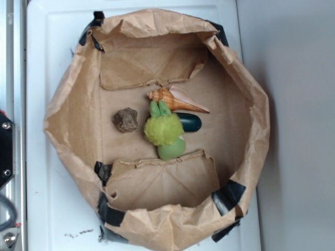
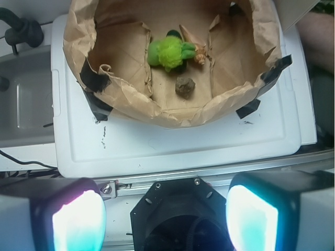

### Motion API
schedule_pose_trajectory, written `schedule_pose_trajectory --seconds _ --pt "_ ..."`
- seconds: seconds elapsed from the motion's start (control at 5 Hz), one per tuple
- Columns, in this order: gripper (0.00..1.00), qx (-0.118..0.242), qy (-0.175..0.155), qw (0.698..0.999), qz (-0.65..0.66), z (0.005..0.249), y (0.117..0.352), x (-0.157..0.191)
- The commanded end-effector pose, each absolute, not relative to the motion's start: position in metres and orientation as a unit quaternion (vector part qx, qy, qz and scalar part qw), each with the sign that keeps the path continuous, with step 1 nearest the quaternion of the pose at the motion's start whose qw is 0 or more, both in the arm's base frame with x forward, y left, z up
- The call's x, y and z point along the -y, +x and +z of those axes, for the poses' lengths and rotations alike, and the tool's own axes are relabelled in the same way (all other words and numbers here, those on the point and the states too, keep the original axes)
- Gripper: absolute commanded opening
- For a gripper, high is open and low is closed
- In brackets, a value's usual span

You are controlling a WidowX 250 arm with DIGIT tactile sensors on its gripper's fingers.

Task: Grab the green animal.

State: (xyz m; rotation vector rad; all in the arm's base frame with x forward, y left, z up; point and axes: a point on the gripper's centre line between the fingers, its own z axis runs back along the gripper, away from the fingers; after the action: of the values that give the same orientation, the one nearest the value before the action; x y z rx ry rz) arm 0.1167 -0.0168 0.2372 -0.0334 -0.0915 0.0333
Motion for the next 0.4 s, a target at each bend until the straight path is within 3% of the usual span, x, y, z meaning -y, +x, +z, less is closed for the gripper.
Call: schedule_pose_trajectory --seconds 0.0,0.2 --pt "1.0 0.046 -0.017 0.999 0.017 0.237 0.117 0.017" --pt "1.0 0.032 -0.019 0.996 -0.078 0.238 0.157 0.029"
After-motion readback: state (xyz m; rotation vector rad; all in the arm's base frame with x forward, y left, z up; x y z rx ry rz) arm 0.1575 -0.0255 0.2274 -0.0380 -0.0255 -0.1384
